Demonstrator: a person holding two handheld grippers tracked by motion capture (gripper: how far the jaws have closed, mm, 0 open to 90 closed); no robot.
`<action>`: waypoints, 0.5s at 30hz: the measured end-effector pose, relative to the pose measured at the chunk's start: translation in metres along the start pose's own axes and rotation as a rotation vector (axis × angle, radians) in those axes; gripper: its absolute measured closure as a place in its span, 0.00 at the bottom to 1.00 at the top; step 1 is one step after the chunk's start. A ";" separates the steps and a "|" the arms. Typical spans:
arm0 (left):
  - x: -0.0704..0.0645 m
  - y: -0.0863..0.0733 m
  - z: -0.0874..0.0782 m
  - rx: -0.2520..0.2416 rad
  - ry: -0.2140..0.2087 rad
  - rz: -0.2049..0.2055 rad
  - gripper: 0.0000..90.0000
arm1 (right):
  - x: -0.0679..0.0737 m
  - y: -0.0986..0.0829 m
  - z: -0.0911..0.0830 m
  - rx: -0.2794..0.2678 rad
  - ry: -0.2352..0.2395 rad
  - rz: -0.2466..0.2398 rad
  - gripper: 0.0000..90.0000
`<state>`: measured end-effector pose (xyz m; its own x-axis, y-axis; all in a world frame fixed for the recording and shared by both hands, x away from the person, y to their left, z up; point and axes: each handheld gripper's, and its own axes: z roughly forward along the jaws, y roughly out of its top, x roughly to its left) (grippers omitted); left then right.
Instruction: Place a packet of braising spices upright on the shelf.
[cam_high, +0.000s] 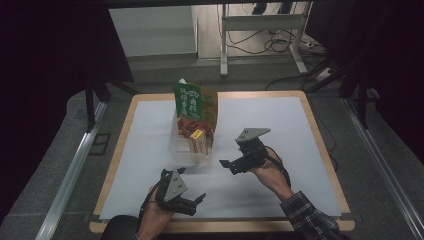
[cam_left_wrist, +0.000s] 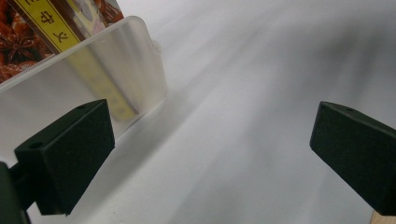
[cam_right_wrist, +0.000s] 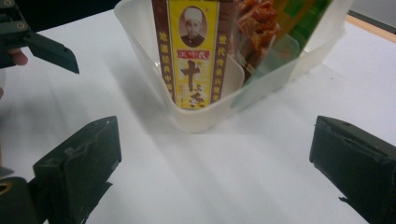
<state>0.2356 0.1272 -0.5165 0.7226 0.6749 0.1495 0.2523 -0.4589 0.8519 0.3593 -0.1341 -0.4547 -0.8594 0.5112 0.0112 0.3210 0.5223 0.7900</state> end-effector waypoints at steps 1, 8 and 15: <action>0.000 0.000 0.000 0.001 0.001 0.000 0.00 | 0.000 -0.002 -0.001 0.002 -0.002 0.001 0.02; -0.001 0.000 0.002 -0.001 -0.001 -0.013 0.00 | -0.004 -0.013 -0.011 0.016 -0.022 0.013 0.01; 0.000 -0.001 0.002 0.011 -0.007 -0.012 0.00 | -0.007 -0.023 -0.020 0.028 -0.031 0.031 0.00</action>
<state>0.2368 0.1263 -0.5182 0.7239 0.6765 0.1355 0.2686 -0.4572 0.8478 0.3502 -0.1635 -0.4608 -0.8361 0.5484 0.0158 0.3586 0.5246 0.7721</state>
